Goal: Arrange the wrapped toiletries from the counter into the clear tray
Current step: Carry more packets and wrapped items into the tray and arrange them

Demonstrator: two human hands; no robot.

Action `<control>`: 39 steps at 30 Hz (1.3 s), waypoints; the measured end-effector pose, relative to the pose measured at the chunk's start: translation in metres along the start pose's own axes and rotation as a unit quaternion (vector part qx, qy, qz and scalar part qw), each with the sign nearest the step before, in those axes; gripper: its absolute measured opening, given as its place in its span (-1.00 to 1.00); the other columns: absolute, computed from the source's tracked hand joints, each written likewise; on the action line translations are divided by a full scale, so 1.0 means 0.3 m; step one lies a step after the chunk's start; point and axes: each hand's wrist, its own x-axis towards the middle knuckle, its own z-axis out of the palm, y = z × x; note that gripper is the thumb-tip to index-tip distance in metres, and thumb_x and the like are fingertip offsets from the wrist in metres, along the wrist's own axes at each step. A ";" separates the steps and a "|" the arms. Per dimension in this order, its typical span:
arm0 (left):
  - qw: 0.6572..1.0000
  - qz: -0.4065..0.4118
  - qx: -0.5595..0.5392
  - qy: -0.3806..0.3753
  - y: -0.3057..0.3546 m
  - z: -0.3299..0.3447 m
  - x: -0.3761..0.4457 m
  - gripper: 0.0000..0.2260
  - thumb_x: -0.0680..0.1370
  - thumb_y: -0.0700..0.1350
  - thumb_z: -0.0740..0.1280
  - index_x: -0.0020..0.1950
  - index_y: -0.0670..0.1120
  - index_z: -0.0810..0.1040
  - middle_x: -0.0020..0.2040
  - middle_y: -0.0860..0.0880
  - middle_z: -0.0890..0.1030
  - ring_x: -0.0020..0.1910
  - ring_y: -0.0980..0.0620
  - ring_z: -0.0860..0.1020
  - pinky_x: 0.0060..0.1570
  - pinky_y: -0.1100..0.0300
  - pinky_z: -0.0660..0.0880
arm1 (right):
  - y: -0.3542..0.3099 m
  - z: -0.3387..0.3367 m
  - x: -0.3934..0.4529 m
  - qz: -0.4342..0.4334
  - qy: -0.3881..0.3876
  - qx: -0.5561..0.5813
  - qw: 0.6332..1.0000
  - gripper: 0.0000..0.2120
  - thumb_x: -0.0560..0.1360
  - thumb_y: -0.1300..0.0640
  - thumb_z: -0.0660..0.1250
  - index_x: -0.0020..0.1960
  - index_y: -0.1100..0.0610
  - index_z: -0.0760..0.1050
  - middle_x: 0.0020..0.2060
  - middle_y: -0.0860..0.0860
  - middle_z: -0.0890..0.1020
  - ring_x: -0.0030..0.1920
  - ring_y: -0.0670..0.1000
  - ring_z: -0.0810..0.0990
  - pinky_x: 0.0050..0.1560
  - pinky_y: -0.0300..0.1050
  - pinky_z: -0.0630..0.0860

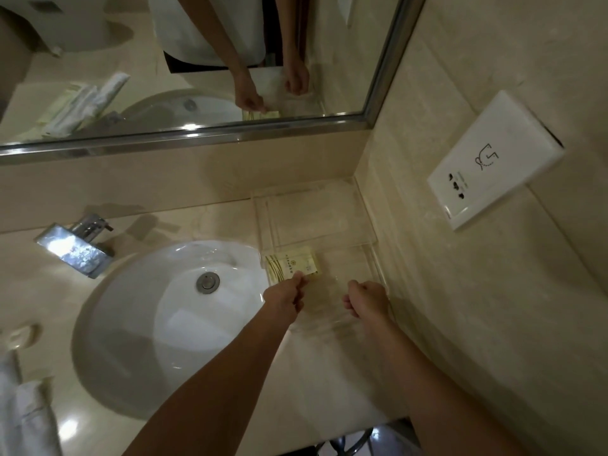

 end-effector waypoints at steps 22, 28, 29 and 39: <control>0.833 0.295 0.467 0.023 0.106 -0.219 -0.118 -0.94 0.39 -0.22 0.40 -0.23 -0.20 0.65 -0.24 -0.13 0.69 -0.19 -0.06 0.66 -0.13 0.12 0.61 | -0.146 0.002 -0.097 -0.082 -0.066 -0.207 0.973 -0.74 0.44 0.09 0.24 -0.13 0.24 0.62 -0.30 0.11 0.70 -0.29 0.11 0.65 -0.21 -0.07 0.59; 0.798 0.316 0.507 0.078 0.189 -0.402 -0.188 -0.94 0.37 -0.20 0.39 -0.30 -0.17 0.59 -0.27 -0.12 0.66 -0.20 -0.07 0.63 -0.17 0.12 0.57 | -0.235 0.121 -0.223 -0.168 -0.132 -0.269 0.939 -0.74 0.46 0.06 0.25 -0.06 0.22 0.61 -0.15 0.16 0.71 -0.13 0.16 0.68 -0.10 -0.06 0.60; 0.799 0.313 0.506 0.083 0.199 -0.438 -0.196 -0.90 0.37 -0.21 0.38 -0.35 -0.14 0.54 -0.28 -0.12 0.64 -0.18 -0.10 0.63 -0.18 0.10 0.55 | -0.246 0.150 -0.249 -0.184 -0.140 -0.279 0.932 -0.76 0.45 0.07 0.25 -0.11 0.21 0.60 -0.16 0.17 0.71 -0.12 0.18 0.68 -0.04 -0.01 0.62; 0.817 0.323 0.453 0.152 0.268 -0.910 -0.249 -0.89 0.39 -0.16 0.45 -0.16 -0.20 0.66 -0.12 -0.15 0.69 -0.13 -0.07 0.63 -0.12 0.13 0.54 | -0.298 0.475 -0.552 -0.294 -0.202 -0.354 0.864 -0.88 0.45 0.12 0.27 -0.25 0.12 0.45 -0.17 0.19 0.69 -0.13 0.20 0.69 0.01 0.10 0.64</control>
